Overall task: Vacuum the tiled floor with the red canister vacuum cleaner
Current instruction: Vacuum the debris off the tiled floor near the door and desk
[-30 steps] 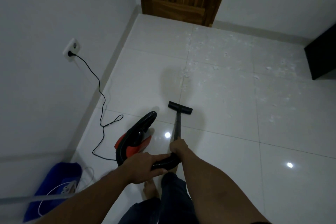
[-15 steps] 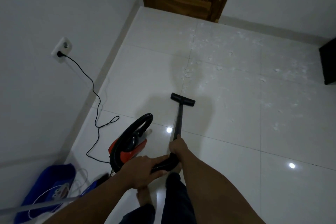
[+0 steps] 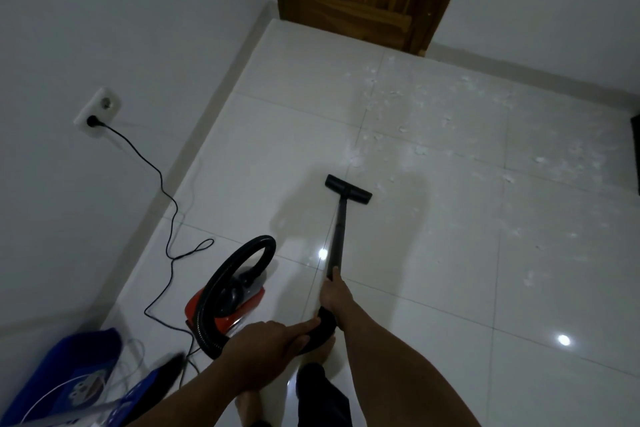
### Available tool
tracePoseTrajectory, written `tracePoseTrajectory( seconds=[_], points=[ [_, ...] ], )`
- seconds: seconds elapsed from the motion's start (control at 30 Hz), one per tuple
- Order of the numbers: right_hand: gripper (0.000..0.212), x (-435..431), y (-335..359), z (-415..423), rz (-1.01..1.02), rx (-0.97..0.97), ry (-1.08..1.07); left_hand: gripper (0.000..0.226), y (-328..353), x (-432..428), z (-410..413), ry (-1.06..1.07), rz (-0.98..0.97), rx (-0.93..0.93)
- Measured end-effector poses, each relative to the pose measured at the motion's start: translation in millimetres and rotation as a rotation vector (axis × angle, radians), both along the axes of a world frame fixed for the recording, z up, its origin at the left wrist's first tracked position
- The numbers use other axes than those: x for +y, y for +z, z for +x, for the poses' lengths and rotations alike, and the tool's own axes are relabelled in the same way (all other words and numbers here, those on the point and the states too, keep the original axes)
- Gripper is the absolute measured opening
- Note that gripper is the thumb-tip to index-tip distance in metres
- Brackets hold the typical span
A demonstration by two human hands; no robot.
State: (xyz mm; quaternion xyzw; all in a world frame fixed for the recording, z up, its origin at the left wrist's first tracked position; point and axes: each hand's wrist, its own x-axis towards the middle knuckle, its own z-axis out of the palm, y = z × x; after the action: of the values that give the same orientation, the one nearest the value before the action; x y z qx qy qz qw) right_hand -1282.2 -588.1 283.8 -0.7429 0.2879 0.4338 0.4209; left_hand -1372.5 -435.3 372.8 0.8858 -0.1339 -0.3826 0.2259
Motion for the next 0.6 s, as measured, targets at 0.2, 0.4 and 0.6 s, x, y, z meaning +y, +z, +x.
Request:
tracePoseTrajectory(
  seconds=[0.2, 0.4, 0.6],
  points=[
    [0.059, -13.4, -0.7, 37.7, -0.025, -0.012, 0.089, 0.057, 5.9, -19.6, 29.6, 0.062, -0.062, -0.011],
    [0.069, -16.6, 10.0, 70.2, -0.005, -0.032, 0.002, 0.064, 4.9, -25.9, 52.3, 0.093, -0.044, -0.048],
    [0.070, -15.4, 12.6, 94.5, -0.005, -0.025, 0.065, 0.064, 17.5, -23.1, 78.8, 0.151, -0.085, -0.088]
  ],
)
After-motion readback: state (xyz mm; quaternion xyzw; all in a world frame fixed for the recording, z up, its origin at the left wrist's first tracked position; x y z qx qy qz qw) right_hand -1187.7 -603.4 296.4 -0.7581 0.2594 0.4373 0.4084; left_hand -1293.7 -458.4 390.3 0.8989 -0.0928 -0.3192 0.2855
